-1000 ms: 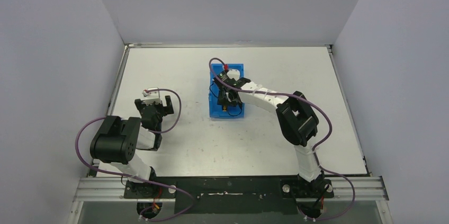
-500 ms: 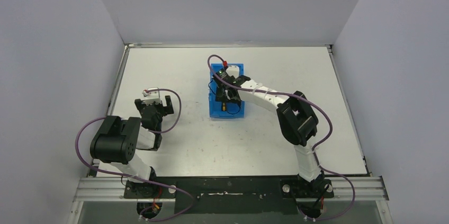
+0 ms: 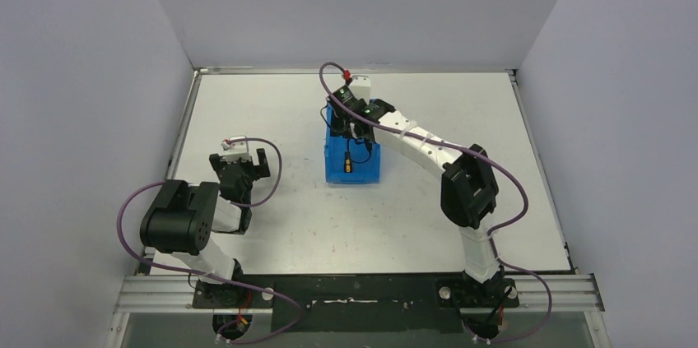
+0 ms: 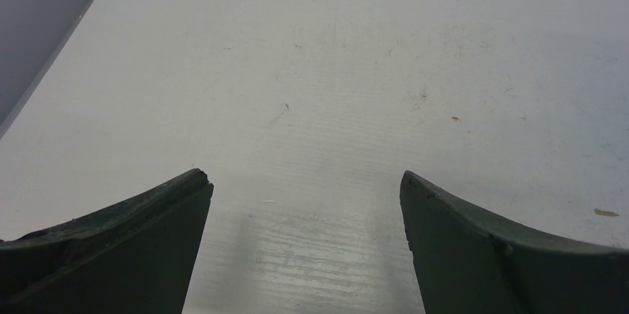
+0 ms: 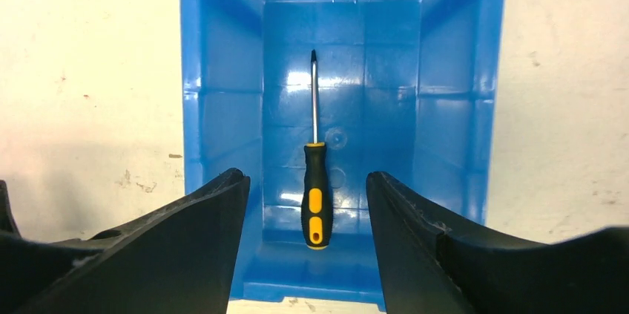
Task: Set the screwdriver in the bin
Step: Place the screwdriver in the bin, then reset both arms
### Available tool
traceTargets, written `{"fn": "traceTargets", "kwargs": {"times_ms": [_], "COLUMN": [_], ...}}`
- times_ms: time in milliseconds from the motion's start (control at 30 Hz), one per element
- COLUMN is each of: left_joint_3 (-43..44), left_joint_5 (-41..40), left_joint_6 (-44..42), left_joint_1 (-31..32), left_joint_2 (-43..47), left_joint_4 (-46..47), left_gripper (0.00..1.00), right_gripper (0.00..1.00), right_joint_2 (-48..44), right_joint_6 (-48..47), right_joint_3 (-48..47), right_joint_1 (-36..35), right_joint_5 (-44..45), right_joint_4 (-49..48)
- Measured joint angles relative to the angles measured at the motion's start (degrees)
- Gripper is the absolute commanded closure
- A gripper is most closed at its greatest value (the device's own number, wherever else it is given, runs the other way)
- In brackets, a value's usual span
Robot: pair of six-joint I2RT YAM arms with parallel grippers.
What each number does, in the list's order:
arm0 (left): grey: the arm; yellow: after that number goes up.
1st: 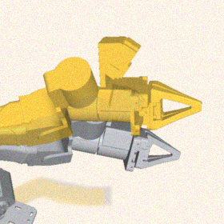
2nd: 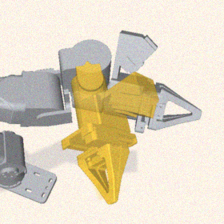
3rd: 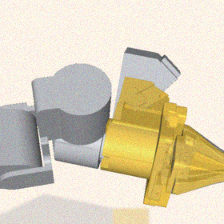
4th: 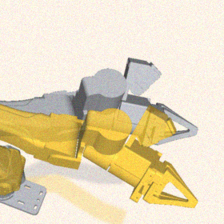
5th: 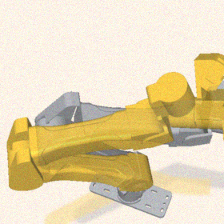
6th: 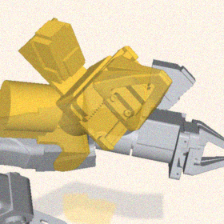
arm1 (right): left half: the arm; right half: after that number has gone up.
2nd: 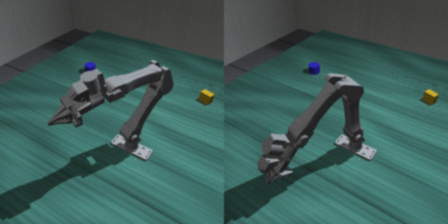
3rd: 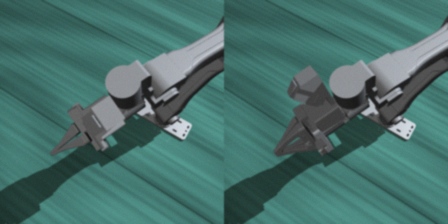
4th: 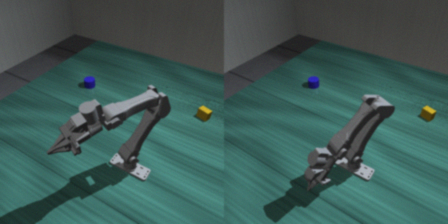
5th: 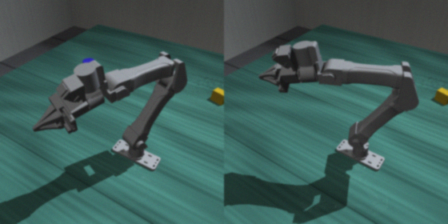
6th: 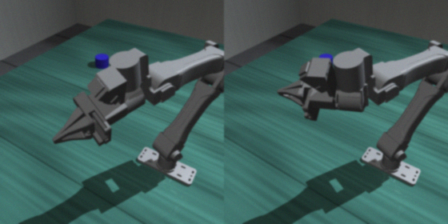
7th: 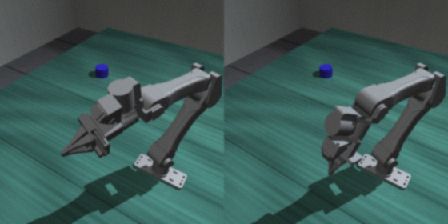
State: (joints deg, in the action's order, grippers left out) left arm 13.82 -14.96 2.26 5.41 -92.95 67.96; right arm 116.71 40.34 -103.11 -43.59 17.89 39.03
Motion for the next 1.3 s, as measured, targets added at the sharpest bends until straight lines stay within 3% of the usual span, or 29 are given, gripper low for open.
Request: {"fn": "traceTargets", "kwargs": {"times_ms": [200,333,367,800,1300], "left_joint_3": [0.0,0.0,0.0,0.0,0.0], "left_joint_5": [0.0,0.0,0.0,0.0,0.0], "left_joint_6": [0.0,0.0,0.0,0.0,0.0], "left_joint_1": [0.0,0.0,0.0,0.0,0.0], "left_joint_2": [0.0,0.0,0.0,0.0,0.0], "left_joint_4": [0.0,0.0,0.0,0.0,0.0], "left_gripper": [0.03,0.03,0.03,0.03,0.03], "right_gripper": [0.25,0.02,0.0,0.0,0.0], "right_joint_2": [-3.0,-4.7,-5.0,-10.4,-28.2], "right_joint_6": [-2.4,-3.7,-3.8,-10.1,-23.3], "right_joint_3": [-1.2,-1.5,-1.5,1.5,18.8], "right_joint_1": [0.1,0.4,0.5,6.2,32.2], "right_joint_5": [1.4,1.8,1.9,-1.8,-12.5], "right_joint_4": [1.7,2.2,2.3,2.1,-0.9]}}
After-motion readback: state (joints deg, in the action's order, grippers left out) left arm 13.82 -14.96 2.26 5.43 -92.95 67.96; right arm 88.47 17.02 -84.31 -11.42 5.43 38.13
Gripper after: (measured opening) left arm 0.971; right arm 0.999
